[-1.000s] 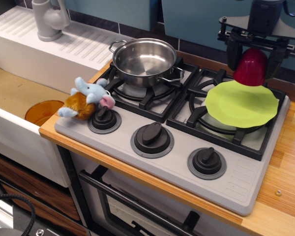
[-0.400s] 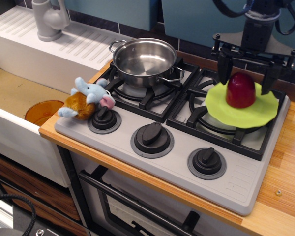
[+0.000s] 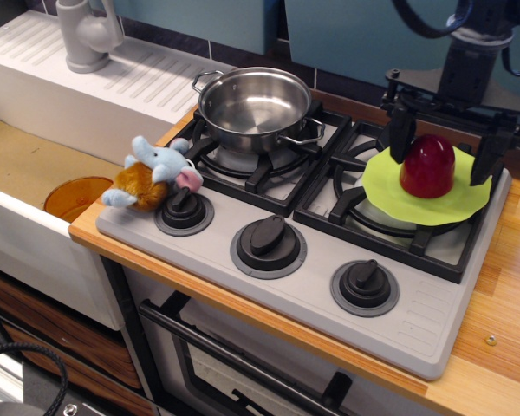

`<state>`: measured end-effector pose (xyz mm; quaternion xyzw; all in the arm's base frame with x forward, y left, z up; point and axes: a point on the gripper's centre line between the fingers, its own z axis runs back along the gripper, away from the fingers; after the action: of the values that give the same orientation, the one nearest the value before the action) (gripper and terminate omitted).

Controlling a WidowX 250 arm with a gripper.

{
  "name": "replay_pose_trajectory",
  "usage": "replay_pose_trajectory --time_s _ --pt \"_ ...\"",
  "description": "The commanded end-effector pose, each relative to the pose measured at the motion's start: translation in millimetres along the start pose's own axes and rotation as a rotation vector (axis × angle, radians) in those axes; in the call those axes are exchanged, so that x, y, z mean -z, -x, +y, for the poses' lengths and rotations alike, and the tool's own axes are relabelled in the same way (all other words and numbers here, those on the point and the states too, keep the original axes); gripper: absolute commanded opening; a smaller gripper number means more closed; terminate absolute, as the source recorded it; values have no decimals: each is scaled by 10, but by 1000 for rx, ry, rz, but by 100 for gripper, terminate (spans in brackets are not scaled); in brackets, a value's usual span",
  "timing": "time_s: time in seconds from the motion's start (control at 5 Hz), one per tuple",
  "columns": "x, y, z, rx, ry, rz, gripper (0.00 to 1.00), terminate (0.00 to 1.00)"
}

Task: Put sweetpotato on plate and stuffedelephant in pot or pan on stove

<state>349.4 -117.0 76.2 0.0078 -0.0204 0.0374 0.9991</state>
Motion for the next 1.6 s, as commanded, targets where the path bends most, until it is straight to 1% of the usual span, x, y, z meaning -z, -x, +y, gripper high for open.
replay_pose_trajectory --time_s 0.0,0.6,0.8,1.0,1.2,1.4 --pt "-834 22 25 21 20 -35 100 0" --pt "-834 22 25 21 20 -35 100 0" --pt "-981 146 299 -37 -74 -115 100 0" --pt "-1059 189 616 -44 -125 -171 100 0" --pt "-1089 264 926 -29 -154 -196 100 0" --pt "-1067 348 1152 -45 -192 -208 100 0"
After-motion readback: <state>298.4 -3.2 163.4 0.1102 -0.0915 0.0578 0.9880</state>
